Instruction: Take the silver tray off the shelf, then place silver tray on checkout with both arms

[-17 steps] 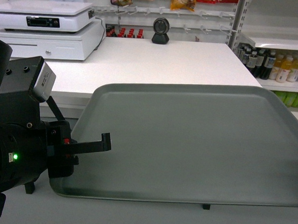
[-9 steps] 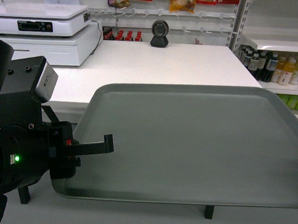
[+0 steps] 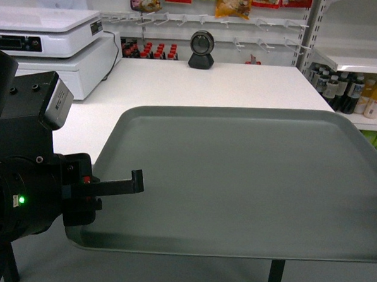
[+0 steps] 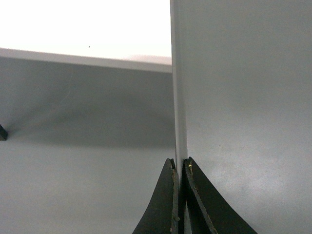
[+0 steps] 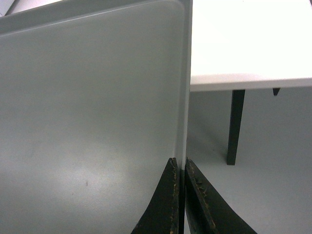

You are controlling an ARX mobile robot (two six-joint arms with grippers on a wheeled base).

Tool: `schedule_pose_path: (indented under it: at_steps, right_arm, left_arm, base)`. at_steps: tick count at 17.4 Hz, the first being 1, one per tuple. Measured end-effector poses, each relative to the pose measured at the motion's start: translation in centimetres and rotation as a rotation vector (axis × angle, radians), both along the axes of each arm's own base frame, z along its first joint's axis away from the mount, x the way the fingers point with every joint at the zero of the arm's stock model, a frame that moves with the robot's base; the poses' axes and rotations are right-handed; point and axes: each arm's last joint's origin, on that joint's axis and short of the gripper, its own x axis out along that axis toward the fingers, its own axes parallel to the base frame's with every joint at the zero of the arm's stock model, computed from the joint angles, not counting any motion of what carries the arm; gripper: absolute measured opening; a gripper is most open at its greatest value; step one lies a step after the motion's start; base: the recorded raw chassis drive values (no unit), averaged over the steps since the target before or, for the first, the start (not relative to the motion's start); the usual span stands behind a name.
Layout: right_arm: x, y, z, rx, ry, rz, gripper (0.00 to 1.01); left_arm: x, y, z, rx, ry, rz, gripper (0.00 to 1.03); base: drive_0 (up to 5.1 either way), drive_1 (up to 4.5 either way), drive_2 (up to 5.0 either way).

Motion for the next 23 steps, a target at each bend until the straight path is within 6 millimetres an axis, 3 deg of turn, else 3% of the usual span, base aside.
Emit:
schedule_pose_path:
  at_steps: [17, 21, 23]
  right_arm:
    - [0.0, 0.0, 0.0, -0.001, -0.001, -0.001, 0.02]
    - [0.1, 0.0, 0.1, -0.001, -0.006, -0.001, 0.02]
    - [0.9, -0.5, 0.0, 0.03, -0.071, 0.07, 0.02]
  left_arm:
    - [0.0, 0.0, 0.0, 0.0, 0.001, 0.0, 0.03]
    - [0.1, 0.0, 0.0, 0.0, -0.002, 0.001, 0.03]
    - [1.3, -0.7, -0.4, 0.073, -0.02, 0.122, 0.03]
  base:
    - [0.0, 4.21, -4.3]
    - [0.0, 0.0, 0.0]
    - [0.0, 0.0, 0.0]
